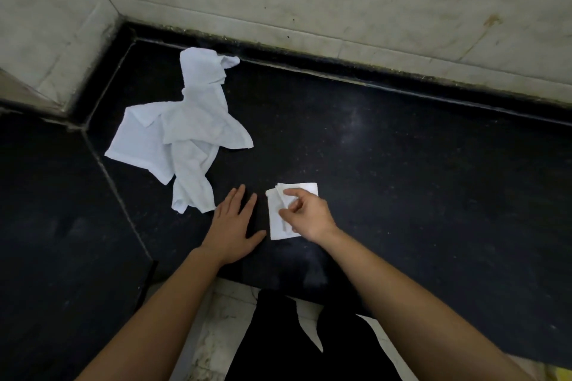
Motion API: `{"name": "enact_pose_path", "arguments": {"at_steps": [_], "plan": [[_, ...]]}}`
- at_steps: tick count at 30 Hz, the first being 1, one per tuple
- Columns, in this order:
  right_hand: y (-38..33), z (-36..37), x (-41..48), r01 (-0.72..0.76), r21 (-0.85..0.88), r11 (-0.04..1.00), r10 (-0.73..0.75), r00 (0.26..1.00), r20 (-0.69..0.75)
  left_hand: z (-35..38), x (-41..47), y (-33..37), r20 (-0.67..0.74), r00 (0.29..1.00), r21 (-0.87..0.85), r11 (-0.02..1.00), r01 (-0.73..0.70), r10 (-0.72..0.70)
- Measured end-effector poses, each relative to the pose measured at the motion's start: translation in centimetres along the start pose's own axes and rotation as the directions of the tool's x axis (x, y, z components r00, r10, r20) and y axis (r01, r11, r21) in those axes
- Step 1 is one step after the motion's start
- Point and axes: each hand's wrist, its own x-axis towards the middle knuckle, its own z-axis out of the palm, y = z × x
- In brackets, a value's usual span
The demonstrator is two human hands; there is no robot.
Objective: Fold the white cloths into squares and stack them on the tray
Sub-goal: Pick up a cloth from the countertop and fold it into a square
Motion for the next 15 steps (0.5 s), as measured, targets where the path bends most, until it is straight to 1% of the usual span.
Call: {"name": "enact_pose_path", "arguments": {"at_steps": [2,4,6,8,10,11,12,13,14,15], "plan": [[-0.2,1.4,0.1,0.030,-0.110,0.994,-0.029,0.999,0.016,-0.1,-0.2,-0.6,0.015,1.000,-0.017,1.000,-0.014,0.014],[-0.4,2.2,0.2,0.048,-0.169,0.985,-0.045,0.999,0.021,-0.2,-0.1,-1.0,0.034,0.999,-0.036,0.999,-0.024,0.025],[-0.2,2.6,0.3,0.027,-0.156,0.987,-0.021,0.999,0.045,-0.2,0.1,-1.3,0.040,0.999,-0.061,0.998,-0.024,0.026],[0.1,2.5,0.4,-0.007,-0.080,0.997,0.013,0.997,0.080,0.0,0.0,-1.5,0.034,0.999,-0.064,0.998,-0.025,0.027],[0.5,1.6,0.1,0.010,-0.056,0.998,-0.007,0.999,0.051,0.1,-0.1,-1.5,0.007,1.000,-0.058,0.998,-0.009,0.009],[0.8,0.7,-0.2,0.057,-0.094,0.994,-0.057,0.998,0.009,-0.1,-0.1,-1.2,-0.020,1.000,-0.063,0.998,0.005,-0.006],[1.0,-0.3,-0.6,0.130,-0.197,0.972,-0.140,0.989,-0.038,-0.2,0.0,-0.8,-0.044,0.999,-0.072,0.997,0.015,-0.019],[1.3,-1.3,-1.1,0.224,-0.346,0.911,-0.263,0.962,-0.069,-0.4,0.2,-0.4,-0.061,0.998,-0.065,0.998,0.011,-0.015],[1.8,-2.3,-1.4,0.317,-0.508,0.801,-0.401,0.914,-0.062,-0.6,0.5,0.1,-0.067,0.998,-0.036,0.999,-0.012,0.010],[2.3,-2.9,-1.6,0.382,-0.634,0.672,-0.502,0.865,-0.010,-0.7,0.9,0.6,-0.063,0.997,0.007,0.999,-0.051,0.052]]}}
